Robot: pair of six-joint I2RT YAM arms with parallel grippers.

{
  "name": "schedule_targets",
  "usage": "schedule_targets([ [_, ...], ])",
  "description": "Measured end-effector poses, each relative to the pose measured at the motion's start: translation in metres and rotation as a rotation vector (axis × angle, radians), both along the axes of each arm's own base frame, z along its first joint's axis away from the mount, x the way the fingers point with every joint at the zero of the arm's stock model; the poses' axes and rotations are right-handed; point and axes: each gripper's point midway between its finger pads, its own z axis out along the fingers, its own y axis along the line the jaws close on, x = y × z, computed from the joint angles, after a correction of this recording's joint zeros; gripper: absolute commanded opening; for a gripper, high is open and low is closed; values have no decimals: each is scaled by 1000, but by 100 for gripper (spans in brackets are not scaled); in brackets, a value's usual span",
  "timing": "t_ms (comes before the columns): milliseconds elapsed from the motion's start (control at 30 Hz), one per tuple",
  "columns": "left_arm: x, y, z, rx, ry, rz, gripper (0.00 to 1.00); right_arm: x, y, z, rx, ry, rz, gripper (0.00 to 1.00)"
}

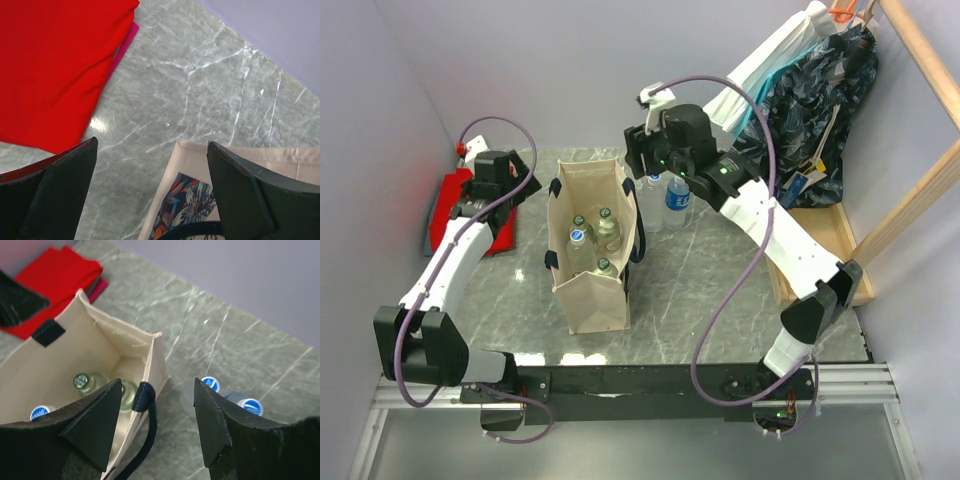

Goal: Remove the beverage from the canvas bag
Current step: Take out the drink from the canvas bag.

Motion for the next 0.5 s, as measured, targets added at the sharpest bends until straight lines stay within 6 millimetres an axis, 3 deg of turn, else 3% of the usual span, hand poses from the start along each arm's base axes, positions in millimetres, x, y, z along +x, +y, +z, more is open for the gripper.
schedule_targets([
  [167,10,2,6,10,8,15,96,-4,16,-16,-33,71,67,65],
  [333,24,6,14,32,17,38,96,-21,35,-12,-19,91,148,65],
  [500,26,10,14,52,27,46,96,-38,57,-16,-27,115,220,63],
])
